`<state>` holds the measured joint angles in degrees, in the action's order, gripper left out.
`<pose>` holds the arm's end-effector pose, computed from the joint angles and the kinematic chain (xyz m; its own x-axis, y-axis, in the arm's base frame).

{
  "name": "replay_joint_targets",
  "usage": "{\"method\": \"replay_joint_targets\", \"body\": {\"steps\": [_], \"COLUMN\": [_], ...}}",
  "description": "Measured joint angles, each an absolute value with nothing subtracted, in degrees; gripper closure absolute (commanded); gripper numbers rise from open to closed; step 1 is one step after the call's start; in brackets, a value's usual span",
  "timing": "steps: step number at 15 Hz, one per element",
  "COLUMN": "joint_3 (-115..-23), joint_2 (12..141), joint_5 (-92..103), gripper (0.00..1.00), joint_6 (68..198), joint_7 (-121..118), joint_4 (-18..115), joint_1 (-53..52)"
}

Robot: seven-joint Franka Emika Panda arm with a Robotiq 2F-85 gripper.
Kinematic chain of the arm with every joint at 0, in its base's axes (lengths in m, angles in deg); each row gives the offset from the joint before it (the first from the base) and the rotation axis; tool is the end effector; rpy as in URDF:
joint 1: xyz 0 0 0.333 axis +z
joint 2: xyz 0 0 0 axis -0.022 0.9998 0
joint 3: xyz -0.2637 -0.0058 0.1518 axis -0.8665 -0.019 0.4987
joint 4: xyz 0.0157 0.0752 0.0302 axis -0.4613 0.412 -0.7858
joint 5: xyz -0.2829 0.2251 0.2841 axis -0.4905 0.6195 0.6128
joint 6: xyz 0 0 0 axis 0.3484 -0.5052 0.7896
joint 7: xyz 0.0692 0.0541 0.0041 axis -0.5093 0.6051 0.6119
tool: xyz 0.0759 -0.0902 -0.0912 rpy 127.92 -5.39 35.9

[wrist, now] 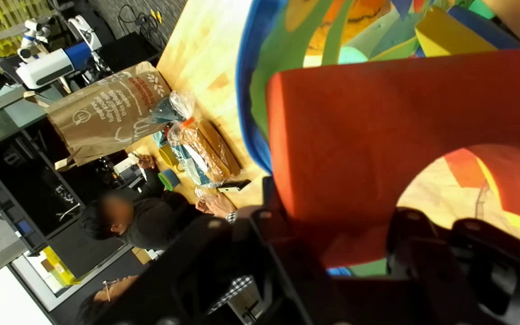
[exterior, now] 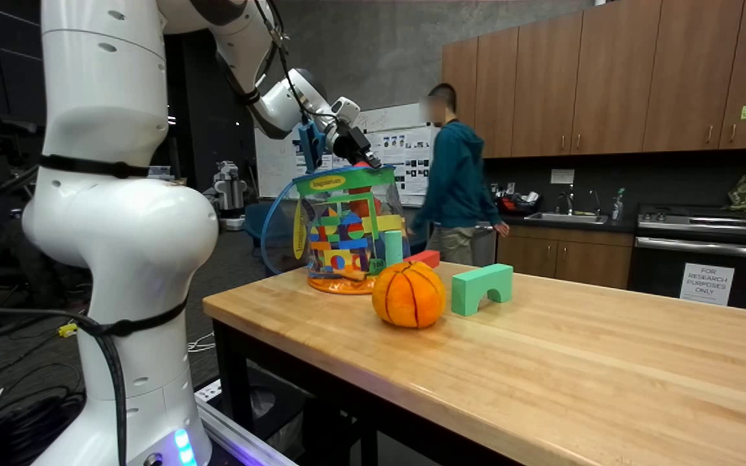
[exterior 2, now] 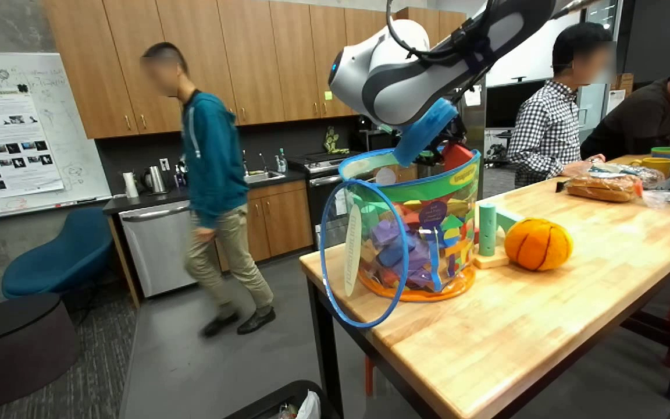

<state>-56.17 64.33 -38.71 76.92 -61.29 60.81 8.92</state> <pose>0.5836 0.0730 0.4360 0.7824 -0.4537 0.4265 -0.6030 -0.3810 0.7008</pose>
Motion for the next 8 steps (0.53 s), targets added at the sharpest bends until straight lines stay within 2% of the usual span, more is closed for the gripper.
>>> {"method": "replay_joint_targets", "body": {"steps": [8], "joint_3": [-55.96], "joint_2": [64.15], "joint_5": [-38.71], "gripper": [0.81], "joint_6": [75.56], "joint_7": [-59.82], "joint_4": [60.82], "joint_1": [9.19]}}
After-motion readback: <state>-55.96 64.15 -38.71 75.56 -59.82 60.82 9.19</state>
